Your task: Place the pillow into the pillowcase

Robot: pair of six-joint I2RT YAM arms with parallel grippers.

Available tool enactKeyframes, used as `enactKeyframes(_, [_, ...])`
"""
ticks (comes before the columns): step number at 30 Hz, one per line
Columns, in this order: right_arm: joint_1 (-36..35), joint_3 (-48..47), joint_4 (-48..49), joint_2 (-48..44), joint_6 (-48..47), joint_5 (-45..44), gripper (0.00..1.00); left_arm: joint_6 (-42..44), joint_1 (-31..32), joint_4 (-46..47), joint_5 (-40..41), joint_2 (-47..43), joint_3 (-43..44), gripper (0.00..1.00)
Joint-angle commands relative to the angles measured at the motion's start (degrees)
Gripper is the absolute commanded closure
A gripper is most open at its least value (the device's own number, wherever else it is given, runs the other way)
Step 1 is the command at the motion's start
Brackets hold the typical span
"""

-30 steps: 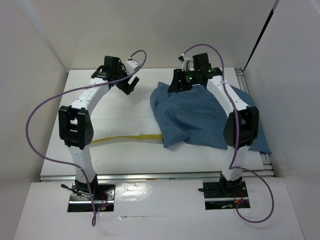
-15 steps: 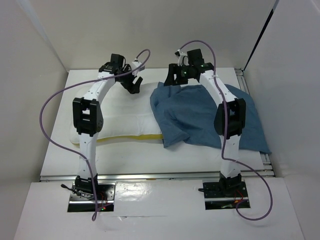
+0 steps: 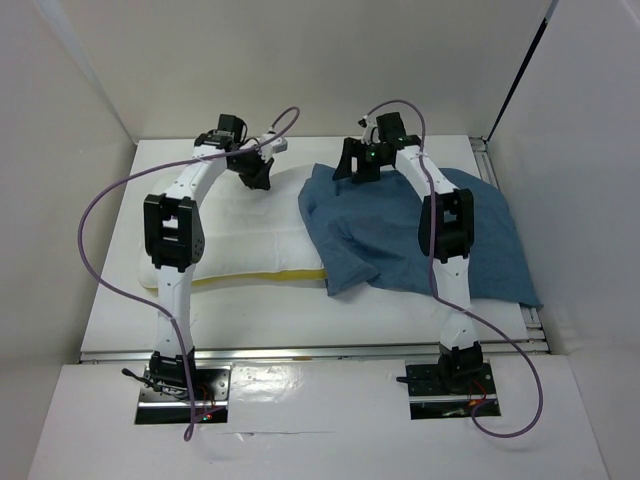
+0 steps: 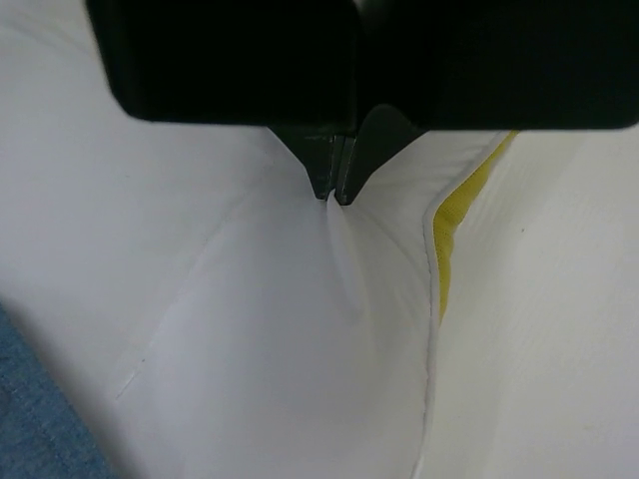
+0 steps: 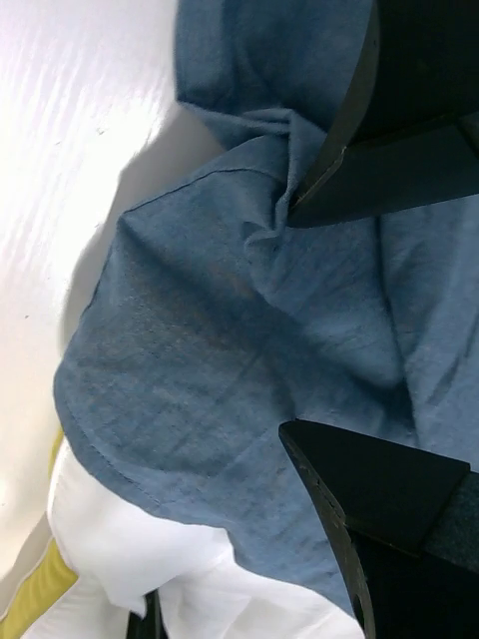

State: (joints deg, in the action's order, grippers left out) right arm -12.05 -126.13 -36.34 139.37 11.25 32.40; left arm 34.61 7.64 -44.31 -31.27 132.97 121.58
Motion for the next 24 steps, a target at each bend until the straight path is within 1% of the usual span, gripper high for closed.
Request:
enactKeyframes(1, [-0.3,-5.7,3.6,1.3,2.5,3.0,0.14,3.2,-0.1,-3.3,-2.0,-1.0,-2.9,1.00])
enactKeyframes(5, [-0.3,-7.6,4.3,2.0,3.8,4.3,0.13,5.4,0.5,-4.5,-2.6,-2.8,-6.0,1.00])
enactKeyframes(11, [-0.3,-7.6,4.8,-0.3,3.8,4.3,0.11,5.9,2.2,-2.5,-2.6,-6.3,-14.7,1.00])
enactKeyframes(16, [-0.3,-7.1,4.8,-1.1,2.7,5.1,0.11,5.9,2.9,-2.0,-2.6,-6.8,-16.0,1.00])
enactKeyframes(20, [-0.9,-4.6,3.6,-1.1,1.5,5.7,0.11,5.9,2.9,-2.0,-2.6,-6.8,-14.1,1.00])
enactKeyframes(22, [-1.5,-2.8,2.9,-1.7,0.9,6.4,0.16,5.9,2.9,-2.0,-2.0,-6.8,-14.1,1.00])
enactKeyframes(24, [-2.7,-1.5,2.3,-2.3,0.1,7.9,0.17,5.9,2.9,-2.0,-2.0,-6.8,-14.1,1.00])
